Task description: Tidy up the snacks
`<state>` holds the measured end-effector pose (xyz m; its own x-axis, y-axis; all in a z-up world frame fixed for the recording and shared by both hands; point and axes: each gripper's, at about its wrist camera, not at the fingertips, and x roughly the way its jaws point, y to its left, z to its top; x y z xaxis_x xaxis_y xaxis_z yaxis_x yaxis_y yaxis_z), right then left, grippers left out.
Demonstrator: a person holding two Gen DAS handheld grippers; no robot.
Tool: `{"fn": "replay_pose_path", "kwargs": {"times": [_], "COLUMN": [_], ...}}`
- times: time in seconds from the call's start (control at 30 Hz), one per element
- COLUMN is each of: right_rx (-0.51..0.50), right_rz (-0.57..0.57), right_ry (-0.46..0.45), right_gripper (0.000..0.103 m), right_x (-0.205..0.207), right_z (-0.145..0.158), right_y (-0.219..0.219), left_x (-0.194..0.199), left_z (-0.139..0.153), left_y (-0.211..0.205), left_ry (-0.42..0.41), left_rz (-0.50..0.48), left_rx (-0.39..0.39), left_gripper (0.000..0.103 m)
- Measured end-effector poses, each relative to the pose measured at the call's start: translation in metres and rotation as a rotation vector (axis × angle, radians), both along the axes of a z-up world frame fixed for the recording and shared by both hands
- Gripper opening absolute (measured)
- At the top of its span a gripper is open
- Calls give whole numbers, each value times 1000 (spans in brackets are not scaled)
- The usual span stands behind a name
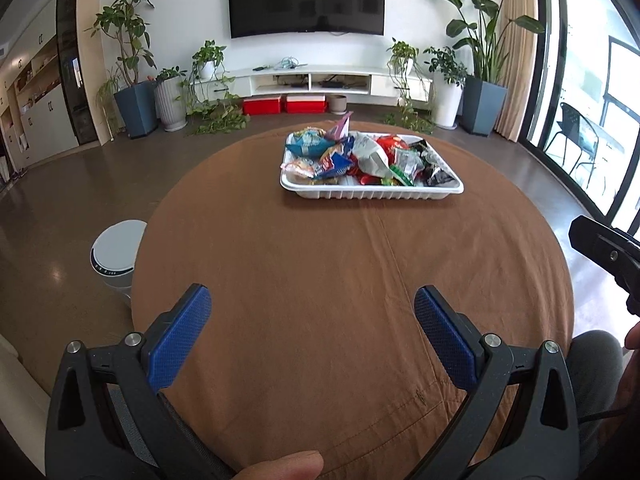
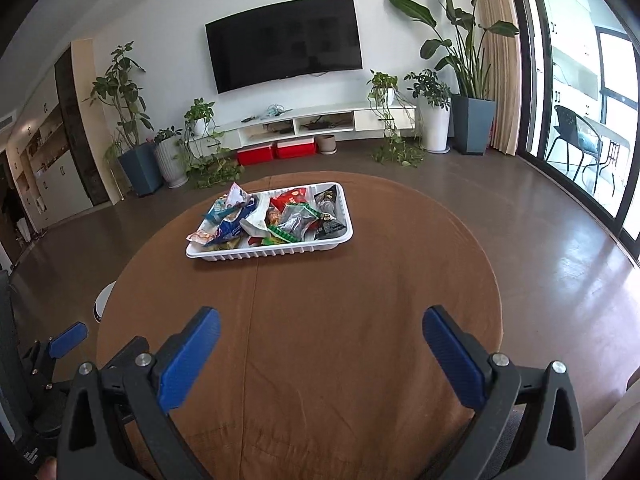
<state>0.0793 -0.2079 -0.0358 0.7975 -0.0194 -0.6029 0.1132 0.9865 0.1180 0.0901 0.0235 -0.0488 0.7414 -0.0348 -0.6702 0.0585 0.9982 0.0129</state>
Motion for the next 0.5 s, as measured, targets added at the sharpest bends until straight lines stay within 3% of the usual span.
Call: {"fn": "replay_pose_path", "kwargs": {"times": [0.5], "right_rx": [-11], "right_rz": [31], "right_ry": [68], "right_gripper": [103], "right_x": [1], "right_z": [-10], "right_y": [11], "left_x": [11], "left_z": [-17], "left_y": [-1], "left_ry": [48], "left_rz": [-6], "left_rx": [-12], "left_gripper": [103]}}
